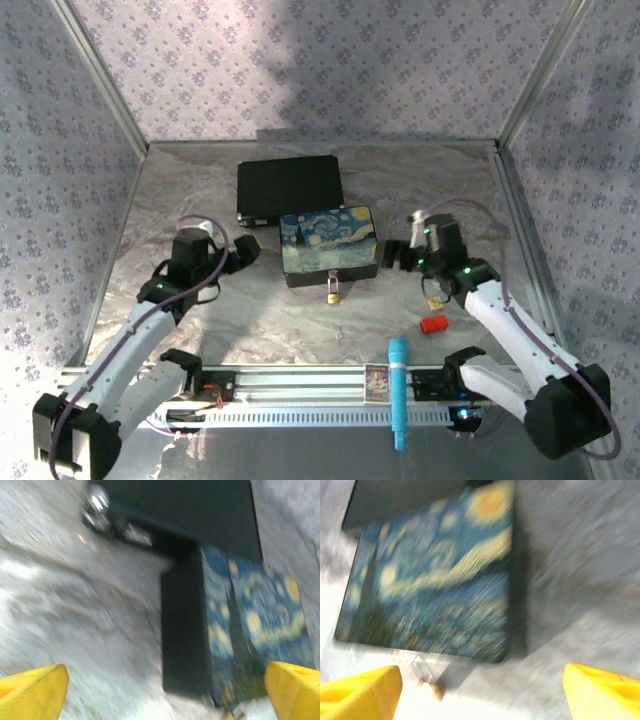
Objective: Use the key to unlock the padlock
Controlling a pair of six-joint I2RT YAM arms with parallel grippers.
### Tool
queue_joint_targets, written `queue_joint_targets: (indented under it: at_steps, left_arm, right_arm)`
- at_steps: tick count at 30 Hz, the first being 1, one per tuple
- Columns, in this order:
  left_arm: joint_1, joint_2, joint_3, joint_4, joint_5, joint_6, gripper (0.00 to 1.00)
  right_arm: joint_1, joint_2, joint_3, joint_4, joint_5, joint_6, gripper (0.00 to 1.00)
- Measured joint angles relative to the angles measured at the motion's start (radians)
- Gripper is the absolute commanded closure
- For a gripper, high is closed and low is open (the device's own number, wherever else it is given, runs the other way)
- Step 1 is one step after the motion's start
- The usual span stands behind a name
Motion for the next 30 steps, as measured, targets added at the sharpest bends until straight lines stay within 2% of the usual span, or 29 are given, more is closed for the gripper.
queue_joint_targets:
  at_steps: [5,11,15,20,30]
  left_arm:
    - [-0.221,-0.07,-0.084,-0.015,0.002,-0.113,0.05]
    - [-0.393,-0.033,-0.137,-0.003,-0.027,-0.205,0.07]
    - [-0.439,0.001,-0.138,0.035,-0.043,-0.237,0.08]
    - [-0.453,0.044,-0.138,0.078,-0.057,-0.254,0.08]
    - [-0.466,0.056,-0.144,0.102,-0.072,-0.273,0.08]
  right_arm:
    - [0.346,0.032,-0.008,-0.068,0.127,0.158,0.31]
    - [0.611,0.178,-0.027,-0.072,0.257,0.329,0.44]
    - [0.694,0.277,-0.026,-0.059,0.291,0.401,0.48]
    - [0.774,0.399,0.008,-0.058,0.335,0.465,0.51]
    - [0.842,0.549,0.101,-0.085,0.389,0.527,0.62]
